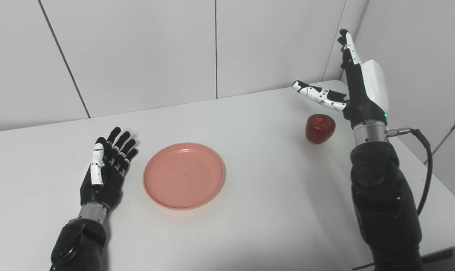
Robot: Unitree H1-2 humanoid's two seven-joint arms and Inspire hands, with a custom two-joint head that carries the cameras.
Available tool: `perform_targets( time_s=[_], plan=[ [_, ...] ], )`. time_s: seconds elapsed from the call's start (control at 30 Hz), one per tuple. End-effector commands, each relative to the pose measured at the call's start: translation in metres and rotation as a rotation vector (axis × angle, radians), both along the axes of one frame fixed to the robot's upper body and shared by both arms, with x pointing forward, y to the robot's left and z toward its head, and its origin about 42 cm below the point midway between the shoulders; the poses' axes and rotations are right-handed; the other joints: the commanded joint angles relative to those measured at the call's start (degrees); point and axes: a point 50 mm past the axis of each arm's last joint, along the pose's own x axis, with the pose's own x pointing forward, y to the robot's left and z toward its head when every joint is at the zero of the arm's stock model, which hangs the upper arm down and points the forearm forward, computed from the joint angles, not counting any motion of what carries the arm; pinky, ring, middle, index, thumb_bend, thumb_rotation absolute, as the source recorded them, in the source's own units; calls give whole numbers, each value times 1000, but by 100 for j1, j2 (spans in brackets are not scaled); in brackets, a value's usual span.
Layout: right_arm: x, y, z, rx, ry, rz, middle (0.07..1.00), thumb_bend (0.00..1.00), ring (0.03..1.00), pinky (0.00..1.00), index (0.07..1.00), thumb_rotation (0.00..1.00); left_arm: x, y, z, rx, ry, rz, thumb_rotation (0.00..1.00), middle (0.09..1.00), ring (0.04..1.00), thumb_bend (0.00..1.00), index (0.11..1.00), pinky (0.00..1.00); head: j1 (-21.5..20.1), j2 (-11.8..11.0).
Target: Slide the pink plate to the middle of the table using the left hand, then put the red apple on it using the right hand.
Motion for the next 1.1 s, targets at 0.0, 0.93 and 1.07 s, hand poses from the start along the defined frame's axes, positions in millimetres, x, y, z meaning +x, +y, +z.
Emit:
perform_targets(
  time_s=[0.0, 0.93, 1.07],
  plan=[
    [0, -9, 10, -48, -28, -28, 958, 1000, 912, 773, 992, 513, -7, 9, -21, 17, 89, 6, 1000, 927, 925, 363, 917, 945, 6, 5],
    [32, -39, -52, -4, 205, -47, 979, 1000, 935, 804, 1000, 578, -10, 12, -18, 9, 88, 15, 1000, 928, 925, 364, 919, 946, -70, 152],
    [35, -44, -55, 4, 218, -37, 975, 1000, 936, 808, 1000, 576, -10, 13, -17, 9, 87, 9, 1000, 933, 930, 364, 923, 949, -75, 170]
  ],
)
